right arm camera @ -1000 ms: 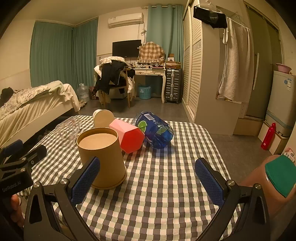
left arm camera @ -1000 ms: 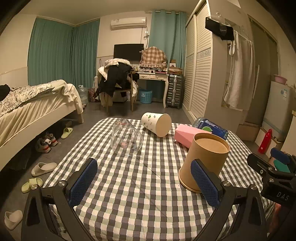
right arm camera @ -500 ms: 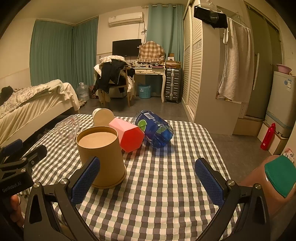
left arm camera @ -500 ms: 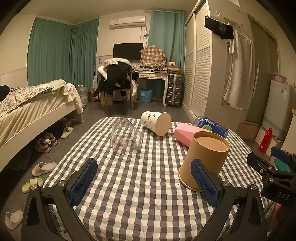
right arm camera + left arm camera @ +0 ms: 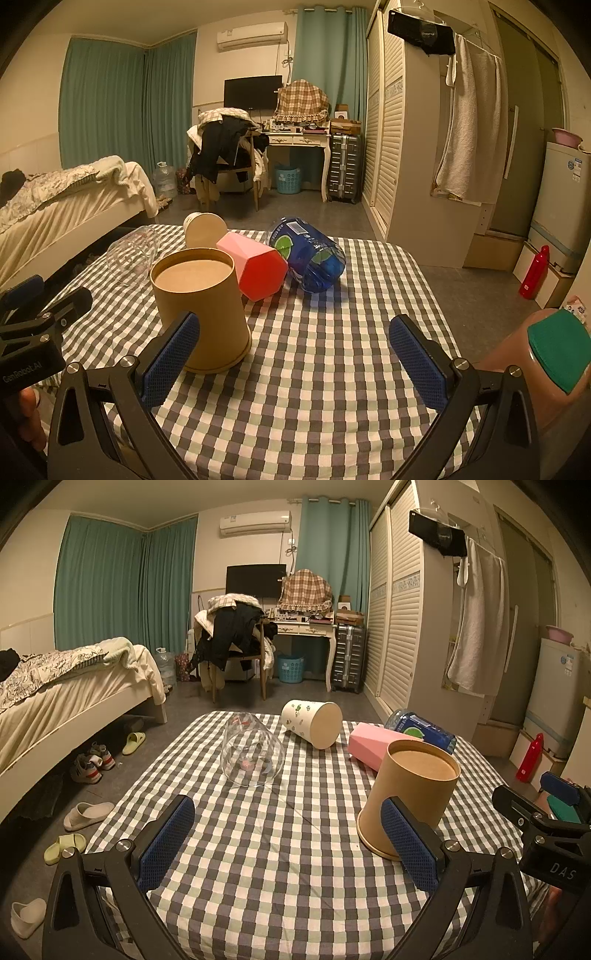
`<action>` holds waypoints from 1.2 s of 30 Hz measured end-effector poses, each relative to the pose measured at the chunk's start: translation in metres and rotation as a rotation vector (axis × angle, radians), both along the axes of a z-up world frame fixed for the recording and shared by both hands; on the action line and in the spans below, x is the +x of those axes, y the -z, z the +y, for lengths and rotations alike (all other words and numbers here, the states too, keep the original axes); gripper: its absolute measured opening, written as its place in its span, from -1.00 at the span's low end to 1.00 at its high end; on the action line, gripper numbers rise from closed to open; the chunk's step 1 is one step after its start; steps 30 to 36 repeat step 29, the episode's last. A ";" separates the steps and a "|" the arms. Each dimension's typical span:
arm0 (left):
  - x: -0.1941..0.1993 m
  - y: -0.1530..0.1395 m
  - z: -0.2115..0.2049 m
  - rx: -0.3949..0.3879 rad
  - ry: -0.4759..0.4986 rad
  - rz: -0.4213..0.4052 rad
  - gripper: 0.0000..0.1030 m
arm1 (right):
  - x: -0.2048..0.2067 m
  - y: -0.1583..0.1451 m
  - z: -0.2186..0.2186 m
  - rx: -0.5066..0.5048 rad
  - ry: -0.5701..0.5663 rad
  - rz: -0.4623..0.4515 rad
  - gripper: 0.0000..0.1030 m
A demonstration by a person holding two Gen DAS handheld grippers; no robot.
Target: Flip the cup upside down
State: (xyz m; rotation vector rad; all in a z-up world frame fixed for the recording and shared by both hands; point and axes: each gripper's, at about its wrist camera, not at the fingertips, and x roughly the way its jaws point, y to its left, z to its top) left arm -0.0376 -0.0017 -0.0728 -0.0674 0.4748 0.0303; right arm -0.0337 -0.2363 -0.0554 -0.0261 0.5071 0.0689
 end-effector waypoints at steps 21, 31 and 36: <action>0.000 -0.001 -0.001 0.002 0.000 0.002 1.00 | -0.001 0.003 -0.003 -0.005 0.000 0.005 0.99; 0.001 -0.001 -0.001 0.003 -0.002 -0.003 1.00 | -0.002 0.006 -0.007 -0.013 0.001 0.013 0.99; 0.001 -0.001 -0.001 0.003 -0.002 -0.003 1.00 | -0.002 0.006 -0.007 -0.013 0.001 0.013 0.99</action>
